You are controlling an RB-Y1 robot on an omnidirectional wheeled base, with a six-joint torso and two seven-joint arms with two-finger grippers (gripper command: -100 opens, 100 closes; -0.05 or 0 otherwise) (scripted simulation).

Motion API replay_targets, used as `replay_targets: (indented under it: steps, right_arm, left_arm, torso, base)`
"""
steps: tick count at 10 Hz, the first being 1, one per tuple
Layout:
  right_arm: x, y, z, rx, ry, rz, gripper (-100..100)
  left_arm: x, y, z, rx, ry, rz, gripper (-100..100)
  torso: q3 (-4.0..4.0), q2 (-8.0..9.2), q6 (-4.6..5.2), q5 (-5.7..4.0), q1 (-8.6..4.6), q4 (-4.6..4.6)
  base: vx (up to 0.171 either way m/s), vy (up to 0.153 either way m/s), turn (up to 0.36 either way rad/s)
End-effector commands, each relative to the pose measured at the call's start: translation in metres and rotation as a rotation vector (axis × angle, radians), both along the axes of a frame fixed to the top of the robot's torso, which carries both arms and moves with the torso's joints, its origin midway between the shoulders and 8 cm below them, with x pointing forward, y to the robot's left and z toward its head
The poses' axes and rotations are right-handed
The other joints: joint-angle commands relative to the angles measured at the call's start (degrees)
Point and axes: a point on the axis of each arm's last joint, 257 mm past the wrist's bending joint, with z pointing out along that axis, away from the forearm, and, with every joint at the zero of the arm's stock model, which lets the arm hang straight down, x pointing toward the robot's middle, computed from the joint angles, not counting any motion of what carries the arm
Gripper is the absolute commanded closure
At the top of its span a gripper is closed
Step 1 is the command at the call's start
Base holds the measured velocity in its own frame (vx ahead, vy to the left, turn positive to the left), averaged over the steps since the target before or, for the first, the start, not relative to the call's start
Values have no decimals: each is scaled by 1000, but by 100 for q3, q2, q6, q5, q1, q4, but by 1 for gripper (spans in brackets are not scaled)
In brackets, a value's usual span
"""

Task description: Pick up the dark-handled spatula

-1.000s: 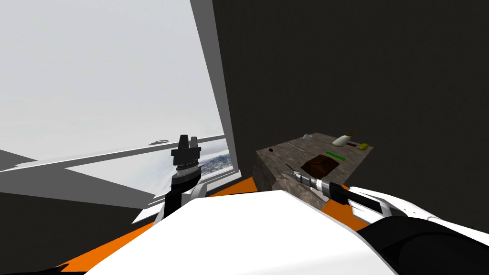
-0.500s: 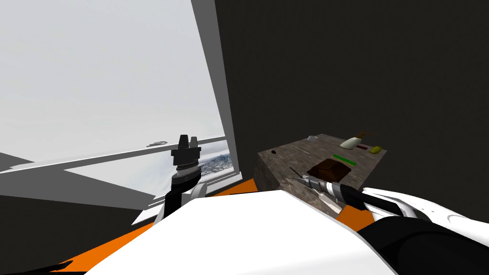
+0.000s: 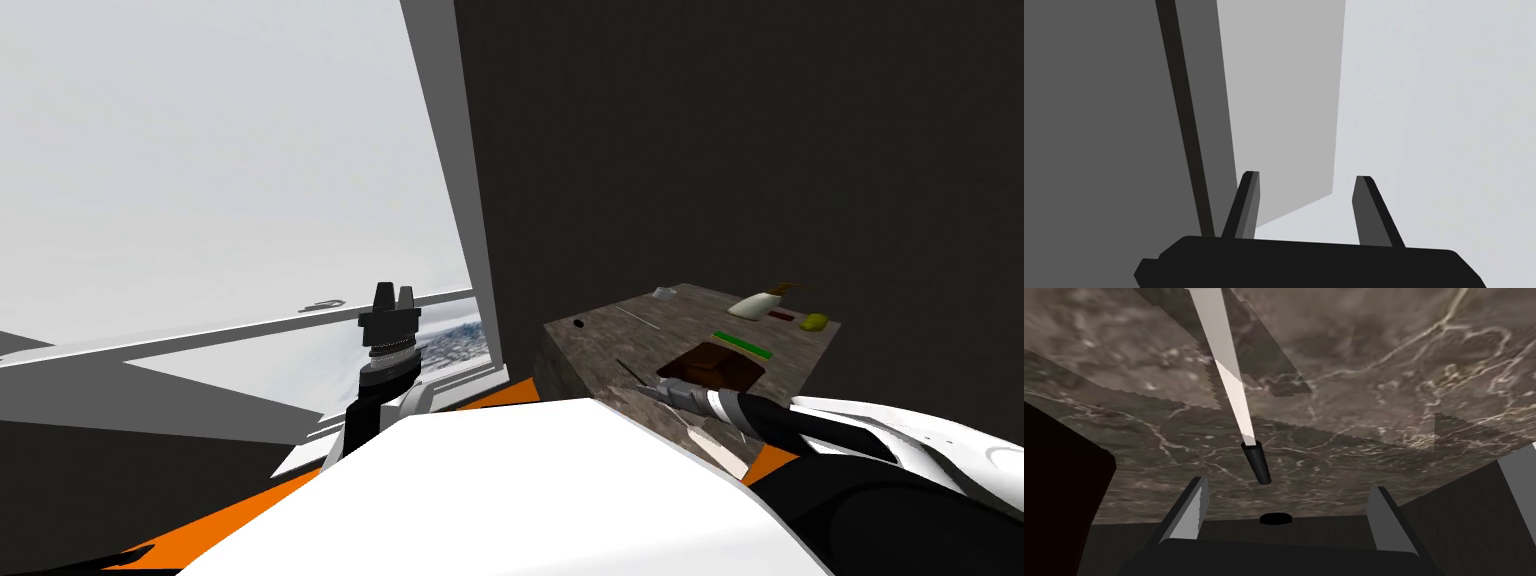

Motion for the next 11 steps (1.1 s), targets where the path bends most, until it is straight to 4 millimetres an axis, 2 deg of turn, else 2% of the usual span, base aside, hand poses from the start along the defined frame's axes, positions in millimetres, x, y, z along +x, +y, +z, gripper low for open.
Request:
replay_targets:
  steps: [1, 2, 3, 4, 5, 6, 7, 8, 9, 10, 11]
  right_arm:
    - [-22, -19, -3, -56, 64, 16, -100]
    - [-39, -28, -5, -84, 105, 23, -100]
    - [-39, -28, -5, -84, 105, 23, -100]
    - [-70, -41, -9, -123, 181, 34, -100]
    - [-70, -41, -9, -123, 181, 34, -100]
    - [-96, -49, -12, -145, 241, 38, -100]
    - [-106, -51, -13, -151, 263, 39, -100]
    - [-100, -49, -12, -145, 244, 38, -100]
    - [-102, -49, -12, -146, 247, 39, 0]
    - [-102, -55, -14, -144, 245, 20, -100]
    - [-102, -61, -16, -148, 241, 11, -100]
  left_arm:
    - [0, 0, 0, 0, 0, 0, 0]
    - [0, 0, 0, 0, 0, 0, 0]
    - [0, 0, 0, 0, 0, 0, 0]
    - [0, 0, 0, 0, 0, 0, 0]
    - [0, 0, 0, 0, 0, 0, 0]
    - [0, 0, 0, 0, 0, 0, 0]
    - [0, 0, 0, 0, 0, 0, 0]
    - [0, 0, 0, 0, 0, 0, 0]
    - [0, 0, 0, 0, 0, 0, 0]
    - [0, 0, 0, 0, 0, 0, 0]
    - [0, 0, 0, 0, 0, 0, 0]
  torso:
    - [0, 0, 0, 0, 0, 0]
    - [-1, -1, 0, 1, -1, 0]
    - [-2, -3, 1, -1, -2, -1]
    - [2, 5, 1, -1, 0, 1]
    - [4, 7, 2, 0, 4, 2]
    - [5, 10, 0, 1, 4, 2]
    - [7, 13, 2, 1, 4, 3]
    - [8, 14, 1, 1, 4, 3]
    - [11, 20, 1, -1, 0, 5]
    - [15, 26, 1, -1, -2, 6]
    - [20, 36, -3, -1, 2, 8]
  base:
    - [73, 8, 50]
    - [82, 5, 40]
    - [55, 10, 10]
    - [57, 23, 29]
    - [47, 19, 15]
    - [41, 18, 27]
    - [41, 16, 7]
    - [17, 6, -1]
    - [0, 0, 0]
    - [-31, 18, 159]
    - [-84, 24, 214]
